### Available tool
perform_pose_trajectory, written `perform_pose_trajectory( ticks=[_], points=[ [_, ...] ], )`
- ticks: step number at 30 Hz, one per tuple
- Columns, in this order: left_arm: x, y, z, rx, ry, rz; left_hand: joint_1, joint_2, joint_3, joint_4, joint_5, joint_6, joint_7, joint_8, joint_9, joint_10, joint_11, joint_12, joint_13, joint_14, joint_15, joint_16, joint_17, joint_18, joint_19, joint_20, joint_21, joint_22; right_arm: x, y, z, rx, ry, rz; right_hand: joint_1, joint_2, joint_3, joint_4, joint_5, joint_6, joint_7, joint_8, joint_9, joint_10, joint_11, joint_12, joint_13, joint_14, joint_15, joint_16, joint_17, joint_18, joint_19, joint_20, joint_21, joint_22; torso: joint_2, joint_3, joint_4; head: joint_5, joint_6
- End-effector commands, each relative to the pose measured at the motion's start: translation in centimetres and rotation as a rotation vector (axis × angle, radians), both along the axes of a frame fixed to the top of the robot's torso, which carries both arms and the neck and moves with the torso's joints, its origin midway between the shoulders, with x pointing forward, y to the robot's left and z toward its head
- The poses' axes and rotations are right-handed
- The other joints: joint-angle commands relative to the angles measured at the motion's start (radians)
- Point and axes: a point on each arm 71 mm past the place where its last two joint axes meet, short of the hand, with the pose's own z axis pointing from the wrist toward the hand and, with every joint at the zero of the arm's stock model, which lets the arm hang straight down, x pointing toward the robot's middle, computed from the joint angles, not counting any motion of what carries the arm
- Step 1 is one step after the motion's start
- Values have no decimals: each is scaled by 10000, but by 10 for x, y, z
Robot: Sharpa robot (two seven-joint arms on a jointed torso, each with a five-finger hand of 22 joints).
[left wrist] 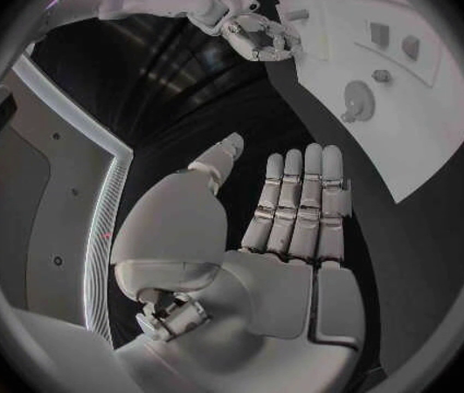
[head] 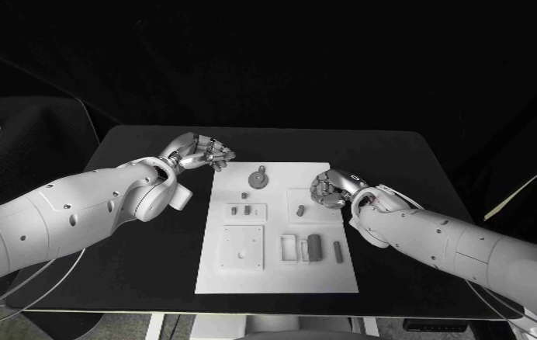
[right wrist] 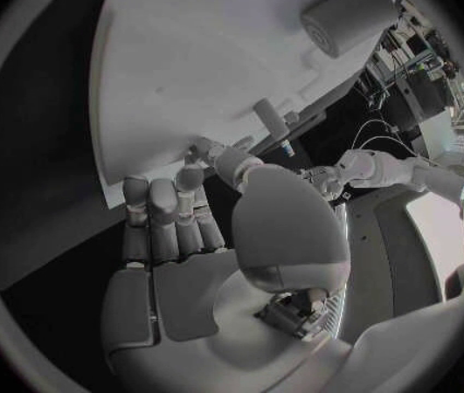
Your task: Assemble the parts on the task board
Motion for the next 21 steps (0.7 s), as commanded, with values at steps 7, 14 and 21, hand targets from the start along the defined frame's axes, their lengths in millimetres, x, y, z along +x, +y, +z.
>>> perform_pose_trajectory(
  ticks=[7,14,21],
  points=[
    [0,-1,1,-117,-19,-85,-31,53,-52,1,34,-5,10,16,9,50,20,-66,12,-12,24,-58,-16,65,-55,9,-48,-10,-1,-3,4,-133,-94,128,30,1,61,13,-37,806,148,310,181,98,-14,47,-12,70,-13,47,-10,68,53,15,824,-5,-2,-4,-1,3,12],
    [1,0,1,-109,-14,-77,-32,60,-52,4,34,-4,10,16,9,54,20,-67,13,-10,24,-62,-17,64,-55,9,-49,-10,3,-3,15,-90,-249,232,22,3,64,19,-38,825,145,319,186,110,-16,51,-13,79,-14,51,-10,68,60,15,830,-4,0,-4,-1,-10,16],
    [1,0,1,-104,7,-85,-34,66,-52,7,34,-3,10,16,9,59,20,-68,14,-8,24,-65,-19,64,-56,9,-49,-9,7,-5,24,-118,-395,266,6,-4,62,28,-41,848,143,329,193,125,-18,55,-15,91,-16,56,-9,67,69,16,838,-2,5,-4,3,-35,29]
  ],
)
